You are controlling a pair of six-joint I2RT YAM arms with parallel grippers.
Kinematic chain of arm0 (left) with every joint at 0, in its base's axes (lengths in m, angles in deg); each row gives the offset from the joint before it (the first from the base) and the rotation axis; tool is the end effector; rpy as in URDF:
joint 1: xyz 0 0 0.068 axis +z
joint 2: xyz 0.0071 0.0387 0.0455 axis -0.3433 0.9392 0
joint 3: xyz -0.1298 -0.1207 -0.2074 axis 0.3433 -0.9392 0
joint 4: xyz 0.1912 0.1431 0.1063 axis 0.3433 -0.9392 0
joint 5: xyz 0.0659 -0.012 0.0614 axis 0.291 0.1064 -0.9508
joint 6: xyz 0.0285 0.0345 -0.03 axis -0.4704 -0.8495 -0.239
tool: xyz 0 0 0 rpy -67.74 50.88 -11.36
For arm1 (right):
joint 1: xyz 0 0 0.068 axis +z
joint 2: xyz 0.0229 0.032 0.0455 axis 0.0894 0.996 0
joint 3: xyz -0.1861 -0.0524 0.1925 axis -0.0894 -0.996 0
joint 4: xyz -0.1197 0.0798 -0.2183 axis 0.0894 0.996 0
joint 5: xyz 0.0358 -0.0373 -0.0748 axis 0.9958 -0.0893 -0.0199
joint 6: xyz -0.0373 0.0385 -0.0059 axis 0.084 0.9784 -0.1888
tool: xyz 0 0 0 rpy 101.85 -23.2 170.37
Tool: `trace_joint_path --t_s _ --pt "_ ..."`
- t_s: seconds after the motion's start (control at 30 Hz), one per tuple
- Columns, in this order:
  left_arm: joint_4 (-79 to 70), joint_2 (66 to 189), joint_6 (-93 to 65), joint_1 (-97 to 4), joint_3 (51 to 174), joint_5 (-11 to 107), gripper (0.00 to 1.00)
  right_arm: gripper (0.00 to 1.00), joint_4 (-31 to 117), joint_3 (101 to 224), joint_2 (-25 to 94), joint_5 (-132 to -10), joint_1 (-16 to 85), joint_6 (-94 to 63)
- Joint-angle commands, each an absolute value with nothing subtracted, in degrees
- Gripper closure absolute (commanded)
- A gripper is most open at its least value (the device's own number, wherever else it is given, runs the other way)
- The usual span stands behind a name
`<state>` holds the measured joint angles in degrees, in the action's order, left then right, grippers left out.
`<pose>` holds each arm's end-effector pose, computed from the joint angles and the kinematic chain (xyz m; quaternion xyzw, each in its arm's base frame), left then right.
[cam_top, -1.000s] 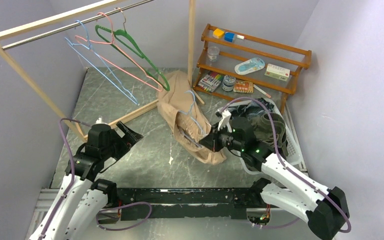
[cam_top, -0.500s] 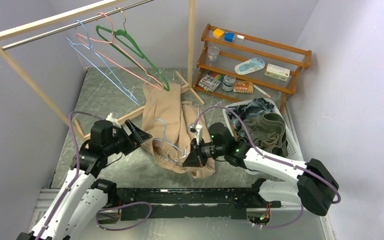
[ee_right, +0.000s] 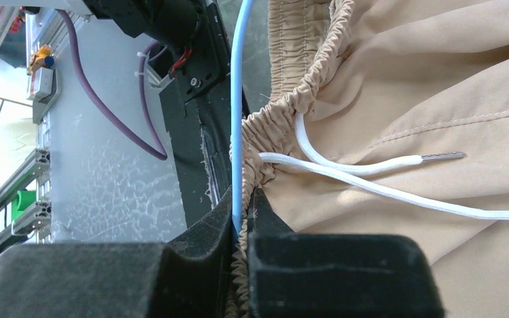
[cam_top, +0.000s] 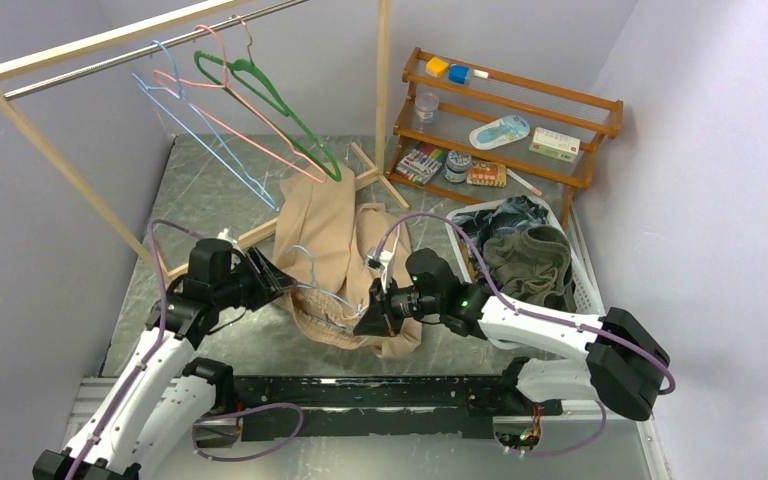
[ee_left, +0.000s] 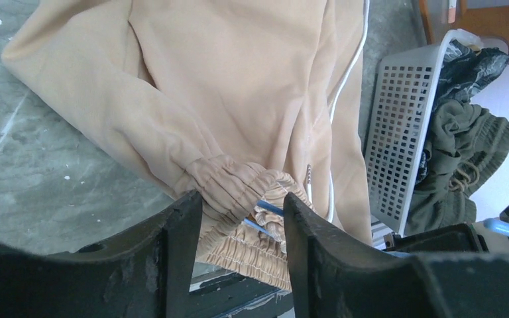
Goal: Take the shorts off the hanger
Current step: Pick up the hanger from the clothes rod, then remove the shorts from the hanger.
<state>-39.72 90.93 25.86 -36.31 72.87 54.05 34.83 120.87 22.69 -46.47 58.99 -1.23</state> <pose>0.1405 -0.0502 0.2411 -0.2179 0.8729 -0.3289 0.2872 0.1341 0.2161 0.2183 -0.3700 0.7479 0.4930 0.2463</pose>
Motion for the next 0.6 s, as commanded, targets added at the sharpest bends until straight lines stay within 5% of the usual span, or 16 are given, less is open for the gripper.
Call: trace_joint_path --t_s 0.0,0.3,0.57 --pt "-40.5 92.2 25.9 -36.4 73.9 52.2 0.49 1.0 31.4 123.1 21.3 -46.0 59.3 -1.4" --pt "-45.1 93.5 21.3 -36.4 75.9 51.0 0.29 1.0 33.3 123.8 21.7 -56.9 59.3 0.1" --pt "-41.1 86.0 25.0 -36.4 71.4 51.9 0.27 1.0 30.2 124.9 24.6 -57.7 59.3 3.7"
